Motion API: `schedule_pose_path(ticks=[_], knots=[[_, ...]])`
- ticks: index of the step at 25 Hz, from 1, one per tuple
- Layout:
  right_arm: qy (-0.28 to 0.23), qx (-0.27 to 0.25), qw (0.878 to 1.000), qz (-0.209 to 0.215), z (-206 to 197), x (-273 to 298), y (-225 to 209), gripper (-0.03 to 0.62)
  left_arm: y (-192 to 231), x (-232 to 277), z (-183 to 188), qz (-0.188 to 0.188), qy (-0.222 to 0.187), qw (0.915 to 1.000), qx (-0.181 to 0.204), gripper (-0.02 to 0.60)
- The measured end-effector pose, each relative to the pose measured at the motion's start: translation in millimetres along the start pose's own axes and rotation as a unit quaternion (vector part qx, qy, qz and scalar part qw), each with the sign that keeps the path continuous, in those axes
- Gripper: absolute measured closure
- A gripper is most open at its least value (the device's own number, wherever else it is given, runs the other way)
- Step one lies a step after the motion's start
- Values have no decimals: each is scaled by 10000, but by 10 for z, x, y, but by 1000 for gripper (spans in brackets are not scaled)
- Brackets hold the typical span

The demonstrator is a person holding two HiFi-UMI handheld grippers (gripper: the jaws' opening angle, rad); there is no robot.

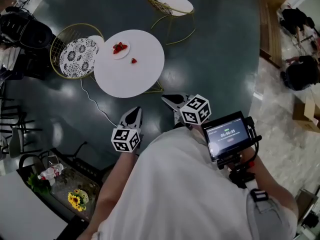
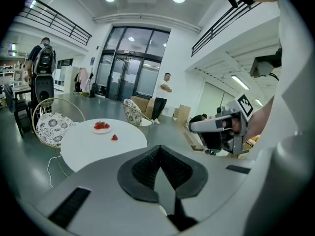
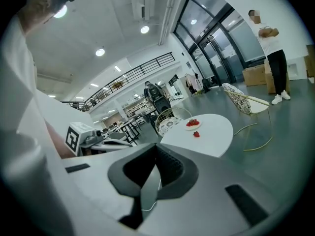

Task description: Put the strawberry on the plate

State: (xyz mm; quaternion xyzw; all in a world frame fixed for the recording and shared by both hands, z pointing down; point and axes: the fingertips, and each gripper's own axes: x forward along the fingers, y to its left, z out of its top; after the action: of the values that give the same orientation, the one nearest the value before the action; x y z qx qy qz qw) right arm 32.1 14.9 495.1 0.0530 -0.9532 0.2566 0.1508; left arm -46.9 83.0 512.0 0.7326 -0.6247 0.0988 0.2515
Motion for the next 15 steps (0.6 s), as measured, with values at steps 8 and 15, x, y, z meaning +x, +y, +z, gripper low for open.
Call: schedule_pose_path(ticks=[8, 15], knots=[[159, 121, 9996, 208, 188, 23, -497, 586, 59, 484, 256, 235, 125, 9996, -3, 574], [161, 223, 9989, 368, 515, 208, -1174, 586, 281, 1048, 518, 466, 296, 9985, 58, 574]])
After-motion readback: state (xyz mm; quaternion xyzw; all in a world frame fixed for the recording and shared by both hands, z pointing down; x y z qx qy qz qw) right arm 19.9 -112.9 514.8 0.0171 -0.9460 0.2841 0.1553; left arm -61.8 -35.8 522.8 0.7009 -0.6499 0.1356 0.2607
